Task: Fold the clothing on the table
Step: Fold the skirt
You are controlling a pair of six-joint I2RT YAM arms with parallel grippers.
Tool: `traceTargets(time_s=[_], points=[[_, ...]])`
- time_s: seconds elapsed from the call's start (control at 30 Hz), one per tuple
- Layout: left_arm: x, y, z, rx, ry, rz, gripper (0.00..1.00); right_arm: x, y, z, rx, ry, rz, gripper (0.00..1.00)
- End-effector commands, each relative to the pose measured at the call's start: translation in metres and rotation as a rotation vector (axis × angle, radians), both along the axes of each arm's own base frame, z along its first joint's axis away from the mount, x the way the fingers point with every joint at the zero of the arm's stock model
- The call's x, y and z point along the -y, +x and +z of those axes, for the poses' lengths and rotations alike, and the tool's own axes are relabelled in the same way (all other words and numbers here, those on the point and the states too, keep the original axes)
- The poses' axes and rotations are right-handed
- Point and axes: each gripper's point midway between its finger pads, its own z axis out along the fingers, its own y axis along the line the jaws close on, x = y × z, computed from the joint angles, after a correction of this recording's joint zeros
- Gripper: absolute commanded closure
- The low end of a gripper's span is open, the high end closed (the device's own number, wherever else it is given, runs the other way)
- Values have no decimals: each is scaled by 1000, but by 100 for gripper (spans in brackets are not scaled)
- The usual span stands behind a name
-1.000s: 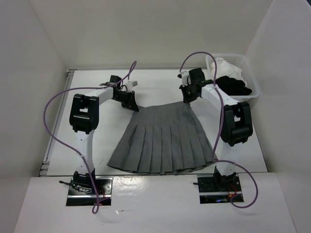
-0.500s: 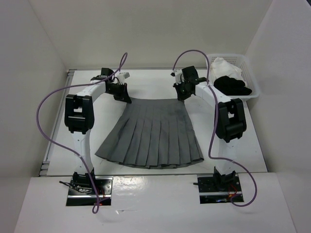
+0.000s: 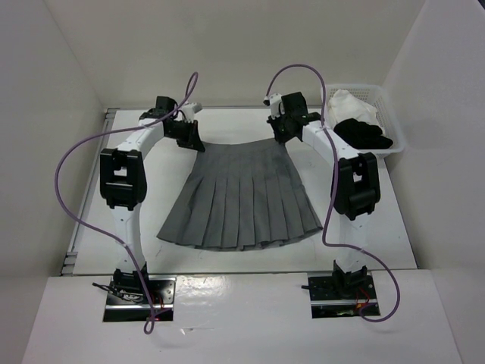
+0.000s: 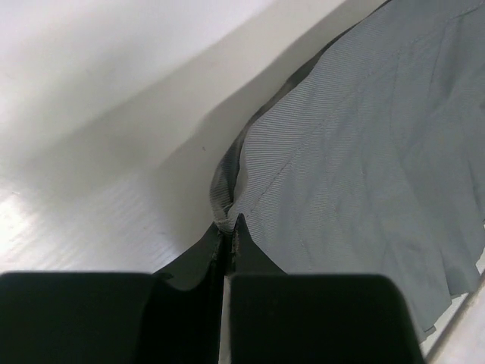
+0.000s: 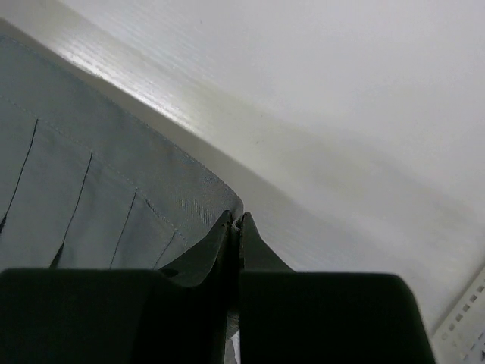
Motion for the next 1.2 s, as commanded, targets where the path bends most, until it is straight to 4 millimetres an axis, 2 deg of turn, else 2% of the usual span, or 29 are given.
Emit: traceTargets(time_s=[0.0,0.07,0.1,0.13,0.17,0.2,0.37,0.4,0.47,0.5,0.73,0.83,0.9,0.93,1.07,1.17], points=[[-13,21,46,138,5,3,100,-8,26,30,128,4,7,100],[-14,23,56,156,12,8,100,-8,26,30,128,4,7,100],[-14,25,68,190,14,2,100,-8,26,30,128,4,7,100],[-14,24,67,187,18,-4,100,-8,25,37,141,8,7,100],[-14,23,74,202,18,-3,100,-8,24,45,155,13,7,100],[-15,21,82,218,22,-11,100,-7,23,42,147,10,7,100],[-16,3,87,223,37,-50,100,-3,11,72,204,12,20,100],[-23,-2,86,223,51,-44,100,-1,7,84,225,18,19,100],[-27,-10,95,235,50,-45,100,1,2,90,231,13,25,100],[-34,-13,95,232,56,-41,100,1,-2,99,241,22,32,100],[-48,-39,108,249,80,-63,100,0,-34,125,220,42,93,100],[-53,-52,108,239,90,-72,100,0,-52,123,194,40,138,100],[-53,-61,113,248,95,-79,100,0,-66,113,151,38,165,100],[-53,-66,115,253,98,-85,100,3,-71,116,154,30,173,100],[-57,-78,112,256,124,-87,100,3,-100,88,69,6,240,100],[-57,-84,115,254,124,-87,100,7,-116,76,29,-10,262,100]])
